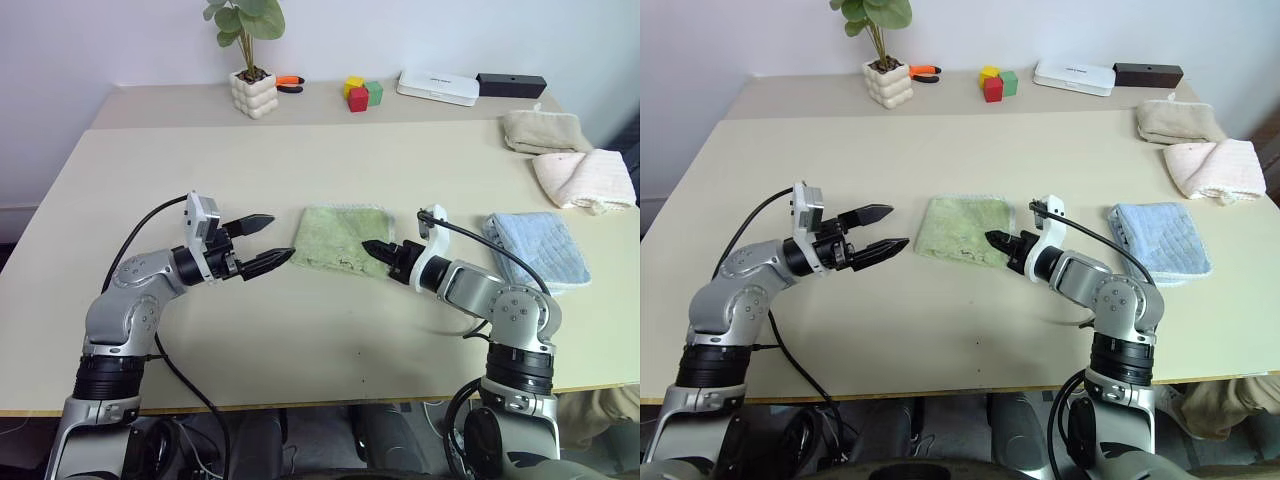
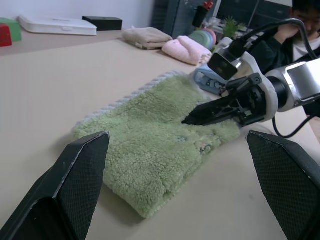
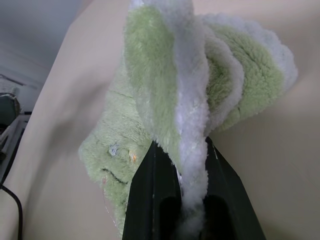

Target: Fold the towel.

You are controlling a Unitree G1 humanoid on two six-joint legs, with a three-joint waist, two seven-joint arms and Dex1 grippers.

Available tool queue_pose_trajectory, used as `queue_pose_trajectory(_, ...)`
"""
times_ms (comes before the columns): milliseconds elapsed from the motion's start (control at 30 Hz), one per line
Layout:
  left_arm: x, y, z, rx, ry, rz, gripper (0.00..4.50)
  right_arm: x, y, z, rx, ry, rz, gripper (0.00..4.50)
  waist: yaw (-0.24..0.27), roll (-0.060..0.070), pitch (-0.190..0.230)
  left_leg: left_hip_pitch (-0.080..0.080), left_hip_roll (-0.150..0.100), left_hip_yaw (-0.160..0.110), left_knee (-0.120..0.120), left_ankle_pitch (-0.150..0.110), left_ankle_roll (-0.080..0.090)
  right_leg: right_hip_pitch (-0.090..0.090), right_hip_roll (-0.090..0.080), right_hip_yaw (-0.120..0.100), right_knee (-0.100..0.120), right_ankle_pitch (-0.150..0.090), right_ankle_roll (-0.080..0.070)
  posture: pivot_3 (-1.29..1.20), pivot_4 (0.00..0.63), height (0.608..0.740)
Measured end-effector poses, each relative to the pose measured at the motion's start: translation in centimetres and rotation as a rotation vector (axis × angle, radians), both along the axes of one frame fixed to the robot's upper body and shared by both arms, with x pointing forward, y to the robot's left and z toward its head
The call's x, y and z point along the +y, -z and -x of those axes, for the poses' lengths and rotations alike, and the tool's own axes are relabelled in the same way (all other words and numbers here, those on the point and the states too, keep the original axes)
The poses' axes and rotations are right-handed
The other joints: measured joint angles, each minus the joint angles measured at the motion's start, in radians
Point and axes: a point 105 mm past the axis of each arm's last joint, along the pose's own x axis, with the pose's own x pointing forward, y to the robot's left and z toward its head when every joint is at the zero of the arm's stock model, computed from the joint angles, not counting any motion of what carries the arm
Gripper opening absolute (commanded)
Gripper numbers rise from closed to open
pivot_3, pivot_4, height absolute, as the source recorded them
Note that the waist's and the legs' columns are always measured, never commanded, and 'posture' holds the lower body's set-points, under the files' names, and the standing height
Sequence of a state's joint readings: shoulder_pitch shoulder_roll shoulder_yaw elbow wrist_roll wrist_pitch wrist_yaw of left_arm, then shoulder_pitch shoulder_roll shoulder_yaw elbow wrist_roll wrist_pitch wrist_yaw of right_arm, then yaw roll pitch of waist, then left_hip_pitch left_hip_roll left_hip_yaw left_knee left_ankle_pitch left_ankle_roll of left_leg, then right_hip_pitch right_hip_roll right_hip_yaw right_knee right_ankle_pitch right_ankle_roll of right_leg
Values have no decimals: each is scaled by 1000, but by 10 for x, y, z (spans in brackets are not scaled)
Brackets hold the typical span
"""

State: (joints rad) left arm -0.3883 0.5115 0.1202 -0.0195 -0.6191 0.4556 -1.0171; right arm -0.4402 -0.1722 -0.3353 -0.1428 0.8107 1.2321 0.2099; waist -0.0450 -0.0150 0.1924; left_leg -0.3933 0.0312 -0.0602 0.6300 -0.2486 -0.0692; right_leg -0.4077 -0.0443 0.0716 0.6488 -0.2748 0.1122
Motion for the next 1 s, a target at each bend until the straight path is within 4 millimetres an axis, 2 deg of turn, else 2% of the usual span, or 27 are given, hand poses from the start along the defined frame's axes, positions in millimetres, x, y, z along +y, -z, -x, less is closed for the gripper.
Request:
queue_pose_trajectory(67, 5, -12, -4, -25, -19, 17, 4500, -1, 0, 0, -2, 3, 1, 57, 0, 0, 0, 0, 0, 0, 0, 0, 0, 0, 0, 0, 0, 0, 0, 0, 150, 740)
queue_pose_trajectory(133, 7, -15, -7, -27, -36, 13, 4500, -1, -1, 0, -5, 2, 7, 57, -1, 0, 0, 0, 0, 0, 0, 0, 0, 0, 0, 0, -1, 0, 0, 0, 150, 740)
queue_pose_trajectory(267, 12, 4, -15, 80, -106, 24, 4500, 1, 5, 0, -30, -27, 85, 57, -1, 0, 0, 0, 0, 0, 0, 0, 0, 0, 0, 0, -1, 0, 0, 0, 150, 740)
queue_pose_trajectory(300, 12, 9, -15, 106, -119, 25, 4500, 1, 8, 1, -36, -25, 99, 773, -1, 0, 0, 0, 0, 0, 0, 0, 0, 0, 0, 0, -1, 0, 0, 0, 150, 740)
queue_pose_trajectory(333, 12, 14, -15, 130, -130, 28, 4500, 2, 10, 1, -40, -26, 104, 1111, -1, 0, 0, 0, 0, 0, 0, 0, 0, 0, 0, 0, -1, 0, 0, 0, 150, 740)
queue_pose_trajectory(400, 9, 19, -15, 164, -141, 37, 4500, 4, 10, 2, -48, -35, 97, 2078, -1, 0, 0, 0, 0, 0, 0, 0, 0, 0, 0, 0, 0, 0, 0, 0, 150, 740)
queue_pose_trajectory(433, 7, 19, -16, 173, -145, 41, 4500, 5, 8, 2, -61, -45, 95, 2702, 0, 0, 0, 0, 0, 0, 0, 0, 0, 0, 0, 0, 0, 0, 0, 0, 150, 740)
queue_pose_trajectory(467, 7, 20, -16, 181, -146, 42, 4500, 6, 6, 2, -73, -52, 97, 3102, 0, 0, 0, 0, 0, 0, 0, 0, 0, 0, 0, 0, 0, 0, 0, 0, 150, 740)
queue_pose_trajectory(500, 7, 20, -17, 188, -147, 42, 4500, 5, 4, 2, -88, -52, 106, 3462, 0, 0, 0, 0, 0, 0, 0, 0, 0, 0, 0, 0, 0, 0, 0, 0, 150, 740)
queue_pose_trajectory(567, 7, 20, -18, 199, -152, 41, 4500, -1, 2, -2, -121, -30, 154, 4462, 0, 0, 0, 0, 0, 0, 0, 0, 0, 0, 0, 0, 0, 0, 0, 0, 150, 740)
queue_pose_trajectory(733, 5, 19, -28, 223, -169, 65, 4500, -31, -9, -16, -385, 42, 515, 4488, 2, 0, 0, 0, -1, 0, 0, 0, 0, 0, 0, 0, -1, 0, 0, 0, 150, 740)
queue_pose_trajectory(900, -4, 30, -37, 321, -166, 77, 4500, -33, -13, -15, -500, 50, 568, 4488, -1, -1, 0, 0, -1, 0, 0, 0, 0, 0, 0, 0, -1, 0, 0, 0, 150, 740)
queue_pose_trajectory(1000, -12, 37, -40, 451, -126, 109, 4500, -46, -36, -15, -624, 98, 547, 4488, 2, -1, 1, -1, -1, 0, 1, 0, 0, 0, -1, 0, -1, 0, 0, 0, 150, 740)
